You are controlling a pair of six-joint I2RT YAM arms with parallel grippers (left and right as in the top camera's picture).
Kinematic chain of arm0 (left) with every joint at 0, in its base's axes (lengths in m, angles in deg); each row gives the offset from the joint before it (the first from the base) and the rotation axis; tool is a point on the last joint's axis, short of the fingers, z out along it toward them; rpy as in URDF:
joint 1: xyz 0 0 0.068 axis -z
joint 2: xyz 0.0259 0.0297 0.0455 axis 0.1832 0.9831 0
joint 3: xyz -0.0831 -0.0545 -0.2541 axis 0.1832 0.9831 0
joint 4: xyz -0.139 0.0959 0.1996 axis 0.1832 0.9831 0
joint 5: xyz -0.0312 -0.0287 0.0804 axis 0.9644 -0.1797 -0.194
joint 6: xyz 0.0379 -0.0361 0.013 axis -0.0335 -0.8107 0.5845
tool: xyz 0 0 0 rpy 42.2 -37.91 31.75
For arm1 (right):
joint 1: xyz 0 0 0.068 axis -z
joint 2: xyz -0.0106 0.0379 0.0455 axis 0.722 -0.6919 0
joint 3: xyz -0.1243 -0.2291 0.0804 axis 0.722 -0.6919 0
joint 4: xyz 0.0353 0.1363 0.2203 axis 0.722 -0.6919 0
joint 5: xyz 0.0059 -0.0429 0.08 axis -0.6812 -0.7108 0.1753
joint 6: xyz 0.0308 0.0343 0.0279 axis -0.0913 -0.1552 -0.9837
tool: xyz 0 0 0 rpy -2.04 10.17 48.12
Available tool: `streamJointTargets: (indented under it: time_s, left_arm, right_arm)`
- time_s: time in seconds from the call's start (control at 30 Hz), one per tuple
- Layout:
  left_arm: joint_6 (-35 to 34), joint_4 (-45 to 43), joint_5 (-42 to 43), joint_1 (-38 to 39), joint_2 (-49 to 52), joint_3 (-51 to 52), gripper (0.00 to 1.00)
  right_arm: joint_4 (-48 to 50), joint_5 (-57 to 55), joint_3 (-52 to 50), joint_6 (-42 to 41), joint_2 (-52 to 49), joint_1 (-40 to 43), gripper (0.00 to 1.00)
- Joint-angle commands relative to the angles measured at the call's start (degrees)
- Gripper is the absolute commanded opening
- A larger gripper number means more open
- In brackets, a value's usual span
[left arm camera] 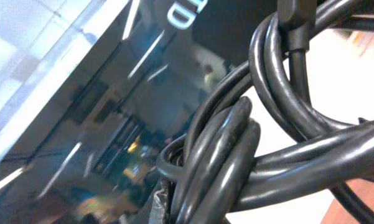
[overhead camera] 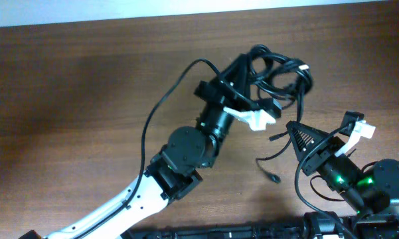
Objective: Untangle cables
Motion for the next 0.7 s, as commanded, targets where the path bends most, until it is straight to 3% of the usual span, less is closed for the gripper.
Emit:
streamJointTargets:
  time_s: [0.0,0.07,0.1,0.17,0.23,0.27,0.47,0.6,0.67]
  left_arm:
    - [2.6,-0.5,-4.6,-2.7,-2.1,-1.0,0.0]
    - [-0.9,-0.1,-5.7,-2.7,-2.1,-1.0,0.0]
    - [-2.8,-0.1,-6.7,-2.7,-2.1,-1.0,0.0]
    - [-3.8,-0.1,-9.7,-2.7,-2.0,-1.0,0.0]
    - [-5.4,-0.1,-13.0,-2.7,-2.0,-1.0,0.0]
    - [-9.5,-0.2,-14.9,-2.7,-2.1,-1.0,0.0]
    - [-40.7,2.4,-20.4,-2.7,-2.1,-1.0,0.0]
    - [-60.0,7.1,-14.2,-1.6,-2.1,-1.0,0.0]
    - [-64.6,8.8,-9.3,-1.1,-2.1,-1.0,0.0]
  right_arm:
    - [-0.3,-2.2,0.1,0.7,0.0,-0.3,0.13]
    - [-0.2,-2.1,0.1,0.7,0.0,-0.3,0.15]
    - [-0.2,-2.1,0.1,0.7,0.0,-0.3,0.3]
    - [-0.2,-2.1,0.1,2.1,0.0,-0.3,0.5]
    - [-0.2,-2.1,0.1,2.2,0.0,-0.3,0.66]
    - [-0.3,-2.1,0.1,2.2,0.0,-0.3,0.69]
    - [-0.5,-5.3,0.1,7.1,0.0,-0.3,0.73]
    - [0.9,-10.3,0.1,12.5,0.0,-0.3,0.77]
    - [2.5,-10.0,0.1,16.6,0.0,-0.3,0.77]
